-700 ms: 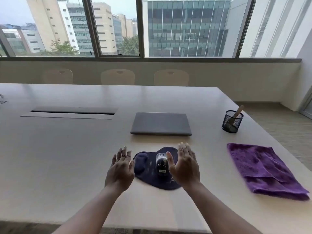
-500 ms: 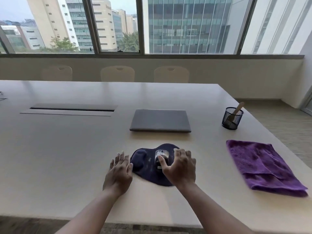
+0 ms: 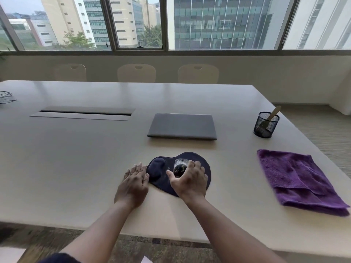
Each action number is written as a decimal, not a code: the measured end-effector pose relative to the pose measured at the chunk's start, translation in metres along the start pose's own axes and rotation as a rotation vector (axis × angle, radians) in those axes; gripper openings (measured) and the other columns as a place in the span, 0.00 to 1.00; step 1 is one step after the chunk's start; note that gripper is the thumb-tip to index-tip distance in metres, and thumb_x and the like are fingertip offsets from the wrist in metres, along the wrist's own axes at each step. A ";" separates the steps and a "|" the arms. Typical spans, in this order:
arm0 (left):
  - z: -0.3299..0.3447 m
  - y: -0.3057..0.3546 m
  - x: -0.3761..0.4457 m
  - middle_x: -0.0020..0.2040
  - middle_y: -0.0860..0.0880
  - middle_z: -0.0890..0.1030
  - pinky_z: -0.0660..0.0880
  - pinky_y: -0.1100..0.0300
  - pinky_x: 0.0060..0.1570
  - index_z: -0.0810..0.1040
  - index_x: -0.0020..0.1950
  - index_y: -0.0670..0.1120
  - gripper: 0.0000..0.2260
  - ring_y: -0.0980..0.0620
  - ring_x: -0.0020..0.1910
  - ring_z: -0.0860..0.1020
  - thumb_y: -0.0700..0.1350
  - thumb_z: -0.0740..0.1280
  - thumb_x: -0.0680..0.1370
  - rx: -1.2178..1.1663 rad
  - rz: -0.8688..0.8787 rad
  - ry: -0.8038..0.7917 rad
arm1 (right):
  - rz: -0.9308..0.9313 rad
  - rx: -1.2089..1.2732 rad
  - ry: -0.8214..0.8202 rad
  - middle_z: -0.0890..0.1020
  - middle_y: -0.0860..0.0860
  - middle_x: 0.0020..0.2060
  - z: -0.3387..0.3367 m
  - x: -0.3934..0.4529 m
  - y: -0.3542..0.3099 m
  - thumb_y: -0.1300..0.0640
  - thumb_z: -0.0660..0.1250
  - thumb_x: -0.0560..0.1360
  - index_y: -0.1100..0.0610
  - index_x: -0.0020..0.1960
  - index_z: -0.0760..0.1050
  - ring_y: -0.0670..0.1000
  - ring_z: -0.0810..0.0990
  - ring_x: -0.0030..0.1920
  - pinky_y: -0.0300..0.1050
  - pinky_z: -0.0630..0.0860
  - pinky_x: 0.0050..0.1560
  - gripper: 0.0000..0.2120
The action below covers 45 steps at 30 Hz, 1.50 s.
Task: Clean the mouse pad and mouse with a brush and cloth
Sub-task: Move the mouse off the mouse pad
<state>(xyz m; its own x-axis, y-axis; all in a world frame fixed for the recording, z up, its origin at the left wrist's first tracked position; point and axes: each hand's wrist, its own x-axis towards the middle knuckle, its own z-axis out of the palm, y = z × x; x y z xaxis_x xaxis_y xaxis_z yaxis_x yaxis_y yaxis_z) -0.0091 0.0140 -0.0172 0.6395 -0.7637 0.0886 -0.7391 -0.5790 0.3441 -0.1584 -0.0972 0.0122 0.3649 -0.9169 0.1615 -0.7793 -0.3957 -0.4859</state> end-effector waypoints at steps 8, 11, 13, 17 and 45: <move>0.001 0.000 0.000 0.80 0.51 0.56 0.45 0.60 0.77 0.58 0.79 0.49 0.23 0.56 0.79 0.51 0.51 0.49 0.84 -0.013 0.001 0.017 | 0.032 0.035 -0.054 0.70 0.56 0.63 0.004 0.006 -0.004 0.34 0.68 0.68 0.59 0.67 0.66 0.59 0.72 0.63 0.54 0.70 0.61 0.38; 0.002 -0.002 0.000 0.80 0.51 0.56 0.45 0.60 0.77 0.58 0.79 0.49 0.23 0.56 0.79 0.51 0.52 0.49 0.84 -0.017 0.000 0.014 | 0.064 0.034 -0.056 0.70 0.57 0.64 0.006 0.009 -0.005 0.36 0.68 0.69 0.59 0.68 0.65 0.59 0.72 0.63 0.55 0.70 0.62 0.37; 0.002 -0.002 0.001 0.80 0.52 0.56 0.45 0.60 0.77 0.59 0.79 0.49 0.23 0.56 0.79 0.51 0.51 0.49 0.84 -0.025 0.000 0.014 | 0.079 0.020 -0.049 0.71 0.58 0.63 0.006 0.011 -0.006 0.37 0.67 0.69 0.59 0.67 0.64 0.59 0.72 0.62 0.55 0.70 0.62 0.37; 0.003 -0.002 0.001 0.80 0.52 0.57 0.45 0.61 0.76 0.59 0.79 0.49 0.23 0.57 0.79 0.51 0.51 0.50 0.84 -0.034 -0.003 0.035 | 0.099 0.025 -0.035 0.71 0.58 0.61 0.009 0.013 -0.010 0.37 0.67 0.68 0.59 0.67 0.63 0.59 0.71 0.61 0.54 0.72 0.59 0.36; -0.060 -0.142 0.022 0.79 0.48 0.58 0.48 0.54 0.77 0.61 0.78 0.46 0.23 0.52 0.79 0.54 0.49 0.52 0.83 -0.074 -0.098 0.075 | 0.046 0.127 -0.002 0.70 0.57 0.61 0.057 -0.014 -0.155 0.41 0.68 0.67 0.55 0.73 0.56 0.60 0.68 0.63 0.54 0.71 0.60 0.41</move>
<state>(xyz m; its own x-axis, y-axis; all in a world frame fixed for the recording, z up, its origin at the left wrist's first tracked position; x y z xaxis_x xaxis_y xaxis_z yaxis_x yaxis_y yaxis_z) 0.1224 0.0970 -0.0081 0.7241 -0.6792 0.1203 -0.6564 -0.6250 0.4224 -0.0138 -0.0198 0.0363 0.3313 -0.9339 0.1347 -0.7248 -0.3433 -0.5973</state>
